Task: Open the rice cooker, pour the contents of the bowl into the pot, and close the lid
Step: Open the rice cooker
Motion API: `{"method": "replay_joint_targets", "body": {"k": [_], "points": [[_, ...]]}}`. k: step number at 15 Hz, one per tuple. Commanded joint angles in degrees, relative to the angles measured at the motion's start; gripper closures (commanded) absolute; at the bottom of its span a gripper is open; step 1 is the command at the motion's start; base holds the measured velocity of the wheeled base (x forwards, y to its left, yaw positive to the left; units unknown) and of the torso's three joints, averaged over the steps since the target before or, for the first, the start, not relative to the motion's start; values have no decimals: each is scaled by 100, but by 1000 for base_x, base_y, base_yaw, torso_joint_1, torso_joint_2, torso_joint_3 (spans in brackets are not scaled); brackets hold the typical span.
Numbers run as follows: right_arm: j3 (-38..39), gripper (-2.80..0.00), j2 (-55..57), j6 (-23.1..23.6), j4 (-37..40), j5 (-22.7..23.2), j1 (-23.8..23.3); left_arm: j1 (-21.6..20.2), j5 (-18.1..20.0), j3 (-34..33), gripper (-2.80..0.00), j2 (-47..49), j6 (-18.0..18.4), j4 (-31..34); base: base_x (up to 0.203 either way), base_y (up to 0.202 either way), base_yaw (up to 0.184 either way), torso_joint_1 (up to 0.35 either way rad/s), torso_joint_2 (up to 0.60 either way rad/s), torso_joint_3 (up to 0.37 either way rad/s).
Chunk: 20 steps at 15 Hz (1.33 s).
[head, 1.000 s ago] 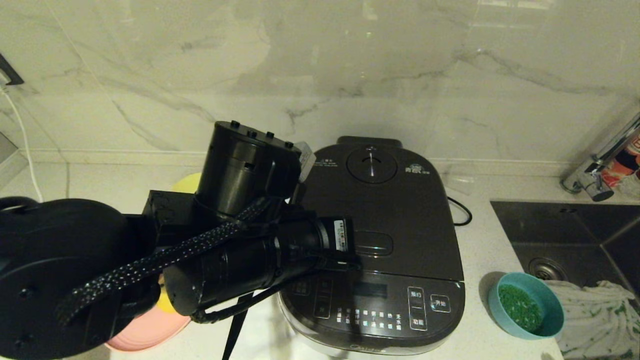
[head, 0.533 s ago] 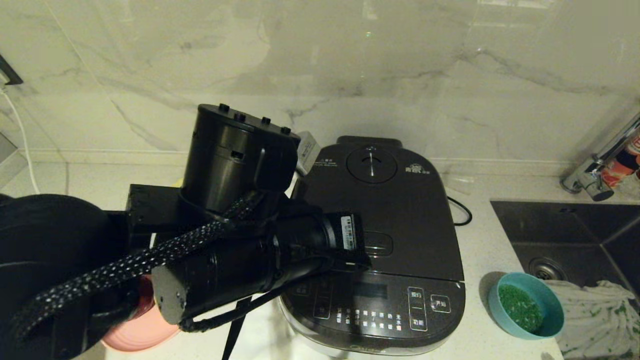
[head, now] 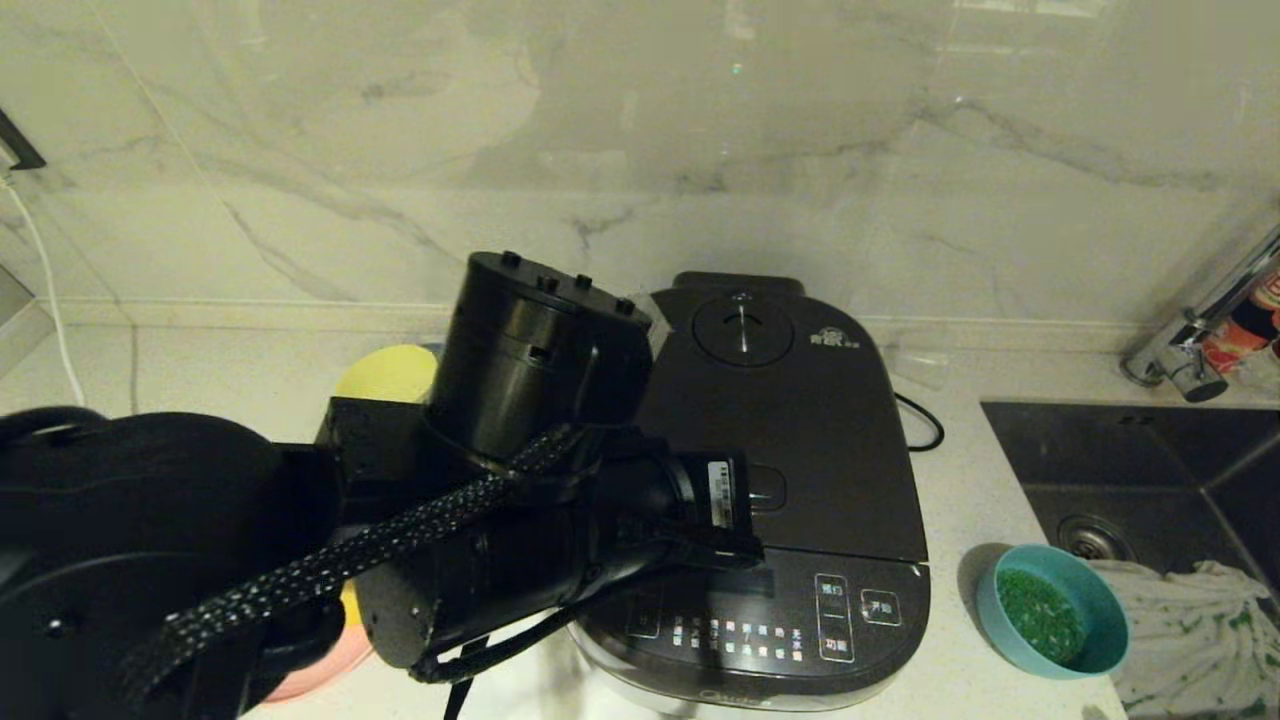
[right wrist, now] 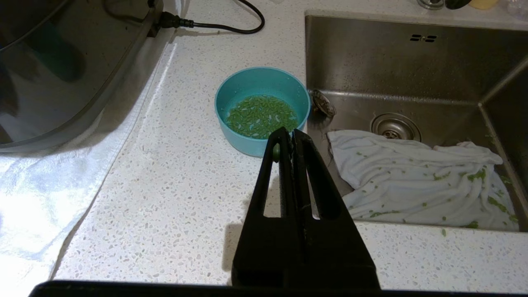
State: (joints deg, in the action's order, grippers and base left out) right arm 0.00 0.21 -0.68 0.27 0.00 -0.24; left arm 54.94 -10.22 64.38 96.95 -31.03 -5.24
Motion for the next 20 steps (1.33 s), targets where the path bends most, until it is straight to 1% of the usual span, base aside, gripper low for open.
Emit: {"method": "replay_joint_targets", "body": {"k": [1, 3, 6, 12, 14, 17, 20], "points": [[0, 0, -3, -2, 0, 0, -2, -36, -16, 5, 0, 136, -9, -110, 0, 0, 0, 0, 0, 0], [0, 0, -3, -2, 0, 0, -2, -45, -24, -4, 0, 153, 9, -206, 0, 0, 0, 0, 0, 0], [0, 0, -3, -2, 0, 0, -2, -150, -301, 0, 0, 263, 95, -215, 0, 0, 0, 0, 0, 0], [0, 0, -3, -2, 0, 0, -2, -264, -314, -14, 0, 158, 123, -206, 0, 0, 0, 0, 0, 0], [0, 0, -3, -2, 0, 0, -2, -256, -280, -92, 0, 158, 71, -212, 0, 0, 0, 0, 0, 0], [0, 0, -3, -2, 0, 0, -2, -247, -288, -303, 0, 228, 88, -241, 0, 0, 0, 0, 0, 0], [0, 0, -3, -2, 0, 0, -2, -245, -262, -342, 0, 279, 78, -258, 0, 0, 0, 0, 0, 0]]}}
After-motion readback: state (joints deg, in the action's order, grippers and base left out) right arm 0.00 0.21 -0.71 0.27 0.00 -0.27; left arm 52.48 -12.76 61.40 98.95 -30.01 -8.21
